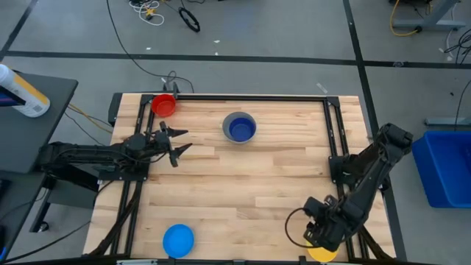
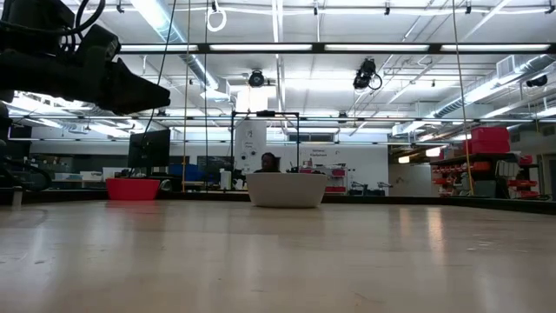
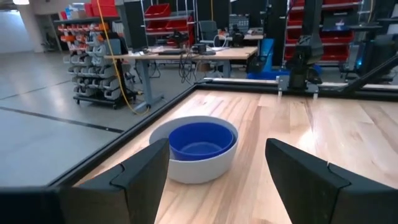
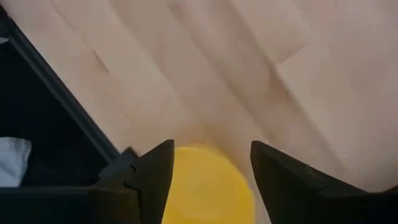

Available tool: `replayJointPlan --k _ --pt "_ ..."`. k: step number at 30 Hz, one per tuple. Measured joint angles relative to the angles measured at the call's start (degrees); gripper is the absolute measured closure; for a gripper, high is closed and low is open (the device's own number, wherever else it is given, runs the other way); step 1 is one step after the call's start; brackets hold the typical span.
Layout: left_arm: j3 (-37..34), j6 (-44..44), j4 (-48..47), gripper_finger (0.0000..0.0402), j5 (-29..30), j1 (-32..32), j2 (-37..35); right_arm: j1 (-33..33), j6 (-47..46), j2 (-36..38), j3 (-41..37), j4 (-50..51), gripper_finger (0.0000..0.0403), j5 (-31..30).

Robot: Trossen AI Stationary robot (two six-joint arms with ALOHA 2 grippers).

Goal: Nest bowls inside each other
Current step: Stack the yellow bowl on top of the blue bowl

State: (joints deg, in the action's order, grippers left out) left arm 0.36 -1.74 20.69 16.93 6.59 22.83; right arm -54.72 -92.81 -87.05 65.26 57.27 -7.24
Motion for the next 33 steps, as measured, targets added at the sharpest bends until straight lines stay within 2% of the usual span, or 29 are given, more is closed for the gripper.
replayJointPlan --k 8,17,22,33 --pt "0.0 -0.1 -0.1 0.0128 0.0 0.0 0.0 -5.4 -8.9 -0.2 -4.1 -9.9 0.019 0.3" --pt "0.0 0.3 -0.2 0.0128 0.0 0.0 0.0 -9.1 -13.5 -2.4 -4.2 -9.9 0.0186 0.5" --pt "0.0 1.1 -0.2 0.0128 -0.1 0.0 0.0 -9.1 -13.6 -4.2 -4.2 -9.7 0.019 2.9" --pt "0.0 1.7 -0.2 0.0128 -1.4 0.0 0.0 -9.1 -13.4 -5.3 -4.2 -3.9 0.0188 3.4"
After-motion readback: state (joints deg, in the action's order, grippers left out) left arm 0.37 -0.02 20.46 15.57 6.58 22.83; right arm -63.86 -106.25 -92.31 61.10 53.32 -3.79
